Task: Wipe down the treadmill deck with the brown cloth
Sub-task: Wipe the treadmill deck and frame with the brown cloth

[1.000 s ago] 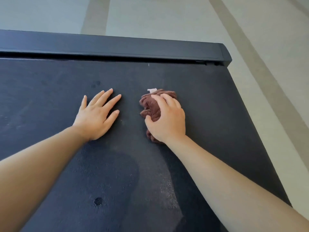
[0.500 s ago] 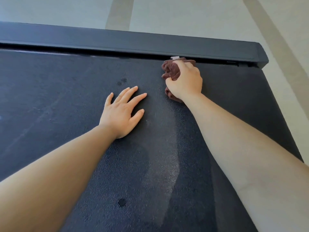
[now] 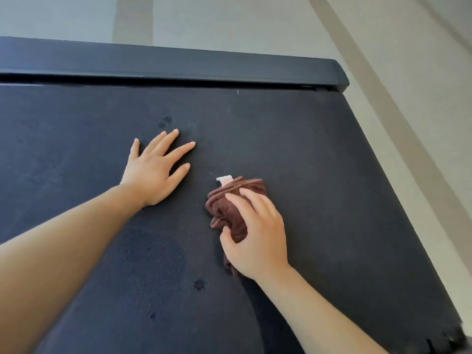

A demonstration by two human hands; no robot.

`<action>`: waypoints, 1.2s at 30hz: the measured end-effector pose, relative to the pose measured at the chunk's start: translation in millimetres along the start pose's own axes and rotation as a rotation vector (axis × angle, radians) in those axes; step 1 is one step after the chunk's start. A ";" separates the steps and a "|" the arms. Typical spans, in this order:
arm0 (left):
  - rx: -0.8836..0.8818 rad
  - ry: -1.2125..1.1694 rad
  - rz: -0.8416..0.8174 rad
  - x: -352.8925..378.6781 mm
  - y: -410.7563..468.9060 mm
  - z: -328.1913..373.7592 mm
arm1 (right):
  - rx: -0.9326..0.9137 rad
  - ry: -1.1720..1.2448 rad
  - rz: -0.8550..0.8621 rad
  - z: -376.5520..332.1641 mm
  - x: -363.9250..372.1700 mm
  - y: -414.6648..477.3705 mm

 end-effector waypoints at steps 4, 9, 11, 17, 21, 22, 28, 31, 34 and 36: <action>-0.093 0.023 0.039 2.1 -1.0 0.8 | 0.112 -0.018 0.018 -11.0 10.5 62.4; -0.158 0.037 0.041 1.8 -1.7 -1.5 | 0.148 -0.010 0.088 -12.7 24.8 125.9; -0.158 0.046 0.045 2.2 -0.2 -1.3 | 0.128 0.011 0.111 -8.4 28.8 147.4; -0.190 0.065 0.059 2.9 2.8 -2.3 | 0.075 0.039 0.087 -2.0 34.1 226.6; -0.201 0.066 0.044 2.3 3.0 -0.9 | 0.066 0.051 0.040 -1.9 38.0 260.3; -0.199 0.061 0.041 1.5 3.4 0.0 | 0.067 0.048 0.040 -1.0 37.7 262.8; -0.177 0.024 0.079 2.3 4.5 -3.0 | 0.015 0.003 0.019 -0.8 32.7 243.5; -0.160 0.024 0.097 5.4 6.1 -6.1 | -0.002 -0.007 0.010 -2.1 29.8 211.6; -0.154 0.021 0.107 6.9 7.5 -7.9 | -0.008 0.000 0.015 -7.9 27.8 164.8; -0.144 -0.006 0.115 5.0 3.7 -6.1 | -0.002 -0.001 0.015 -13.7 26.2 128.0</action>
Point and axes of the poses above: each hand's wrist, its own y-axis towards the middle knuckle, its own x-axis out of the palm, z = x × y, the point moved 1 cm from there along y, towards the middle knuckle, and after that the axes turned 2 degrees about -y, right-handed, at the moved point
